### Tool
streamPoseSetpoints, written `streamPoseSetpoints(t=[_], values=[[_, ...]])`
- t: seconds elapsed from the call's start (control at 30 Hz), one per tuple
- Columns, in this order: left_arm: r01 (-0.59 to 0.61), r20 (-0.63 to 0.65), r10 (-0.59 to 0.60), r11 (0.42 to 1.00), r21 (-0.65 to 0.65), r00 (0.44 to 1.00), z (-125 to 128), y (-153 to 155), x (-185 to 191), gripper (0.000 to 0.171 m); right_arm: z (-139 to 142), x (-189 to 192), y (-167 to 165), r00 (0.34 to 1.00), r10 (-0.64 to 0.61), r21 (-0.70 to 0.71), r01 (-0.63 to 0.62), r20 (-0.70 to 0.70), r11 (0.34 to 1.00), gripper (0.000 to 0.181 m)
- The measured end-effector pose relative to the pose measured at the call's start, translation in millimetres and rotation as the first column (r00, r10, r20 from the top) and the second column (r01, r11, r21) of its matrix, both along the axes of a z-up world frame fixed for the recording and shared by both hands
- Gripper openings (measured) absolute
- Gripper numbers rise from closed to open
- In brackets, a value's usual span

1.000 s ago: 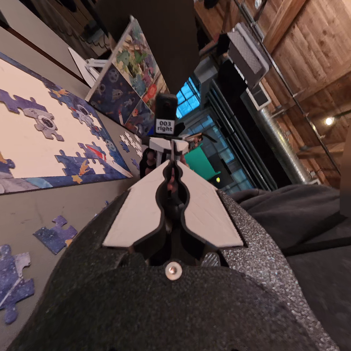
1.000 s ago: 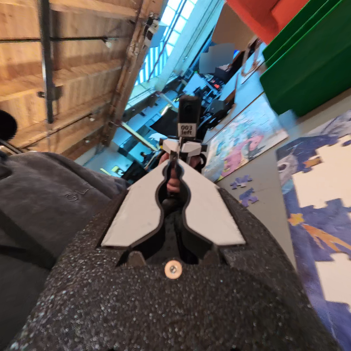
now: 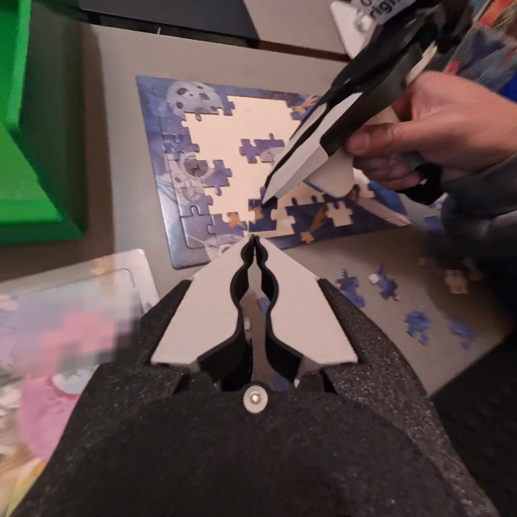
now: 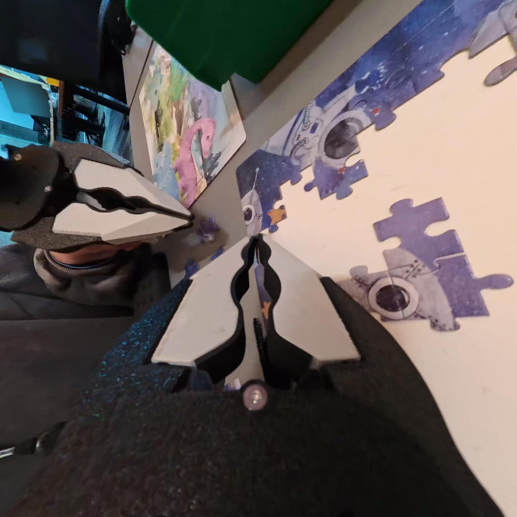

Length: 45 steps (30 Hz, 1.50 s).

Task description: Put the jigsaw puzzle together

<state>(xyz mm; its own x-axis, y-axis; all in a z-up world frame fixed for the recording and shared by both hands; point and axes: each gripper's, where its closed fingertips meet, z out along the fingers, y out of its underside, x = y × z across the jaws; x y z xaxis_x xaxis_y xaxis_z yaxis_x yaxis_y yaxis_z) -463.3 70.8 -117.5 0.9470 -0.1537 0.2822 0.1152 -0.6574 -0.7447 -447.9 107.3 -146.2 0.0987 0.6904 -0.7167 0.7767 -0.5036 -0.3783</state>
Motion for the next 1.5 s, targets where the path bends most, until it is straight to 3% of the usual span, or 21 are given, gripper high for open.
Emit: streamPoseSetpoints(t=[0.2, 0.4, 0.57, 0.83, 1.3, 1.5], values=[[0.038, -0.081, -0.046, 0.993, -0.108, 0.996, -31.9, 25.9, -3.2, 0.0, -3.7, -4.8, 3.3, 1.0, 0.014, 0.004, -0.014, 0.003, 1.0, 0.002], [0.0, -0.144, -0.023, 0.988, -0.154, 0.989, -50.0, 26.5, -11.9, 0.0, -10.5, -4.6, 3.2, 1.0, 0.029, 0.018, -0.029, 0.013, 0.999, 0.003], [-0.012, -0.157, -0.01, 0.99, -0.138, 0.988, -50.3, 26.6, -11.8, 0.0, -13.1, -2.0, 4.2, 0.998, 0.051, 0.065, -0.053, 0.036, 0.996, 0.004], [-0.009, -0.11, -0.005, 0.993, -0.12, 0.994, -50.4, 26.7, -11.8, 0.0, -5.3, 12.7, -5.5, 0.989, 0.127, -0.055, -0.124, 0.07, 0.991, 0.001], [-0.015, -0.165, -0.005, 0.992, -0.123, 0.986, -51.3, 26.7, -11.5, 0.0, 20.2, 9.7, -0.1, 0.998, -0.019, 0.06, 0.023, -0.064, 0.998, 0.002], [-0.013, -0.174, -0.01, 0.991, -0.132, 0.985, -51.6, 26.9, -11.4, 0.0, 22.5, 12.1, -2.3, 0.991, -0.065, 0.02, 0.068, -0.12, 0.997, 0.002]])
